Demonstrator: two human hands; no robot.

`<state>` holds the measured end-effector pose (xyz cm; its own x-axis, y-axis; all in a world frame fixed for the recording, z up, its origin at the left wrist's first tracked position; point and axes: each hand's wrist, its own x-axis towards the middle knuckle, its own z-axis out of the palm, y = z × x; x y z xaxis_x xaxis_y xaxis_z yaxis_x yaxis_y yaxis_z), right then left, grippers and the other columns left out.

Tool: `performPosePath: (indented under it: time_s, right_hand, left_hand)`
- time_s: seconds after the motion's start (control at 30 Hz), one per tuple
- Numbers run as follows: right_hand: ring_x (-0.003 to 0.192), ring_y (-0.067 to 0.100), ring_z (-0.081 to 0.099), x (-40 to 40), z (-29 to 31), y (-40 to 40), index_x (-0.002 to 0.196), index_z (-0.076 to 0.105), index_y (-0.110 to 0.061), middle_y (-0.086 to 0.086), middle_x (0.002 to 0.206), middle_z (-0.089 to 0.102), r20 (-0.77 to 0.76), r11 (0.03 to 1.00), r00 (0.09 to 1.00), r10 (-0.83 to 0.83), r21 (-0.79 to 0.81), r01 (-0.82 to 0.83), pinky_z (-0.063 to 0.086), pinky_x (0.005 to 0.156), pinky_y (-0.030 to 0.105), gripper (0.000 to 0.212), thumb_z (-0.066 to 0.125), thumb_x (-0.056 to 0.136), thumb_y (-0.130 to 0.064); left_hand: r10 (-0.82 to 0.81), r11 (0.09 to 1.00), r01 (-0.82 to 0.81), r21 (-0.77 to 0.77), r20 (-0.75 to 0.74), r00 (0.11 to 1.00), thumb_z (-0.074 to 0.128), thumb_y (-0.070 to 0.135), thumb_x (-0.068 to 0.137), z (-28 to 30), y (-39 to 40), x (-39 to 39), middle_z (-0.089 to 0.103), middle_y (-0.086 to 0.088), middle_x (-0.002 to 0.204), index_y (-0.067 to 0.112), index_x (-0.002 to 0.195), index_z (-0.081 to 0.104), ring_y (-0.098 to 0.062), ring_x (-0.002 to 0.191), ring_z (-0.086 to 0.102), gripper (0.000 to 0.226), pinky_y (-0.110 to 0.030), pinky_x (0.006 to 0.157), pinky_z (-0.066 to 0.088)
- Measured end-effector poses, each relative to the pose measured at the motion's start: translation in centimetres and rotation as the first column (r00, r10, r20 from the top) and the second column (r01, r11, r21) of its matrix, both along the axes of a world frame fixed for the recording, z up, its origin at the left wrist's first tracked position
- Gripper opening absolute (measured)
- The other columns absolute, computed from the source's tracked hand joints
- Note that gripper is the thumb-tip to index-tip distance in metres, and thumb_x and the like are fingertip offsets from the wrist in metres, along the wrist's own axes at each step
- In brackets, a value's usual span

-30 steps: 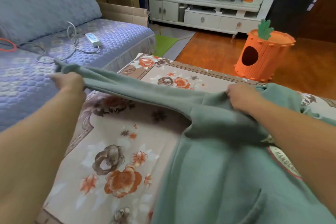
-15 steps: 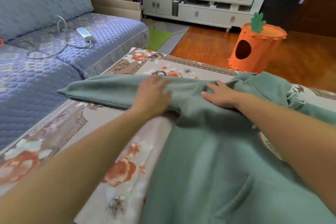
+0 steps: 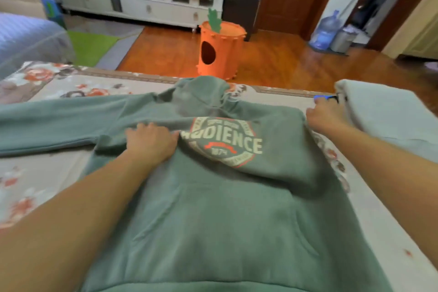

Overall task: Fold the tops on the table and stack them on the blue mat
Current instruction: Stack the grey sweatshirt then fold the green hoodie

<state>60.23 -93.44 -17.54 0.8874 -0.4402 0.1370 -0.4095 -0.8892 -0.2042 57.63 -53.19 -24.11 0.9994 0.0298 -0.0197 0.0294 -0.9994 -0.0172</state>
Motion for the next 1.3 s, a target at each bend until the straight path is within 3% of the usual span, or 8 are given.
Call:
performPosePath:
  time_s: [0.13,0.23,0.47,0.6,0.83,0.97,1.07,1.3]
  right_hand:
    - [0.119,0.038,0.056,-2.3,-1.7,-3.8,0.137,0.050,0.003,0.024,0.133,0.056,-0.275,0.935,0.959,-0.060,0.320,0.151,0.043,0.094,0.039,0.065,0.042,0.102,-0.051]
    - [0.102,0.031,0.062,-2.5,-4.0,-3.8,0.132,0.057,-0.007,0.013,0.127,0.062,-0.289,0.791,0.957,-0.001,0.585,0.177,0.050,0.089,0.037,0.073,0.053,0.088,-0.065]
    - [0.096,0.032,0.070,-1.5,-3.9,-1.1,0.107,0.063,-0.005,0.014,0.105,0.072,-0.314,0.527,0.949,0.040,0.813,0.247,0.056,0.091,0.050,0.025,0.072,0.089,-0.020]
    - [0.080,0.029,0.063,-0.3,-0.7,-1.1,0.107,0.059,-0.003,0.014,0.094,0.064,-0.273,0.769,0.961,0.049,0.624,0.138,0.056,0.070,0.038,0.016,0.060,0.093,-0.010]
    - [0.103,0.031,0.062,3.3,13.5,-4.3,0.115,0.072,-0.020,0.011,0.116,0.066,0.239,0.986,0.968,0.069,0.131,-0.103,0.053,0.092,0.039,0.036,0.053,0.085,-0.016]
    - [0.096,0.031,0.058,2.4,15.8,-2.4,0.118,0.067,-0.015,0.012,0.108,0.063,-0.085,0.929,0.949,0.302,-0.199,-0.314,0.051,0.081,0.038,0.035,0.053,0.088,-0.008]
    - [0.114,0.031,0.058,2.3,10.4,-1.9,0.142,0.053,-0.018,0.010,0.130,0.060,-0.449,0.902,0.810,0.378,-0.016,-0.430,0.051,0.099,0.042,0.053,0.058,0.089,-0.009]
    - [0.088,0.041,0.051,-4.5,0.3,-7.8,0.105,0.060,-0.003,0.021,0.110,0.055,0.334,0.968,0.916,0.221,-0.190,-0.164,0.041,0.069,0.043,0.020,0.048,0.089,-0.001]
  left_hand:
    - [-0.352,0.928,0.368,-0.058,0.184,0.918,0.042,0.043,0.088,0.5,-6.7,-0.8,0.060,-0.017,0.124,0.020,0.127,0.065,-0.041,0.113,0.057,0.050,-0.048,0.092,0.049]
    - [-0.355,0.930,0.332,-0.160,-0.150,0.923,0.019,0.064,0.097,-2.8,-9.5,-1.6,0.011,-0.003,0.170,0.045,0.157,0.021,-0.034,0.155,0.008,0.063,-0.055,0.123,0.012]
    - [-0.293,0.955,0.278,-0.103,-0.180,0.939,0.017,0.063,0.102,-4.0,-9.6,-1.6,-0.014,0.004,0.170,0.052,0.157,0.000,-0.025,0.156,-0.014,0.059,-0.055,0.123,-0.003]
    - [-0.300,0.951,0.285,-0.117,-0.147,0.942,0.015,0.064,0.100,-4.8,-9.6,-1.7,-0.010,0.005,0.170,0.052,0.157,0.003,-0.024,0.156,-0.011,0.059,-0.055,0.124,-0.001]
    - [-0.107,0.955,0.178,-0.237,0.283,0.953,0.017,0.059,0.096,-5.0,-8.5,-3.3,0.036,-0.003,0.160,0.032,0.151,0.044,-0.030,0.149,0.027,0.067,-0.057,0.120,0.014]
    - [-0.151,0.966,0.157,-0.204,0.042,0.988,-0.010,0.070,0.087,-4.9,-9.3,-2.9,0.012,0.004,0.170,0.042,0.159,0.016,-0.022,0.157,0.003,0.082,-0.052,0.124,-0.007]
    - [-0.141,0.971,0.143,-0.193,0.027,0.990,-0.008,0.073,0.086,-5.2,-9.3,-2.8,-0.001,0.002,0.171,0.044,0.159,0.007,-0.025,0.156,-0.008,0.080,-0.053,0.123,-0.010]
    - [-0.109,0.934,0.266,-0.240,0.517,0.849,0.045,0.050,0.086,-5.0,-9.0,-3.9,0.055,-0.015,0.103,0.013,0.096,0.058,-0.037,0.101,0.051,0.040,-0.049,0.087,0.039]
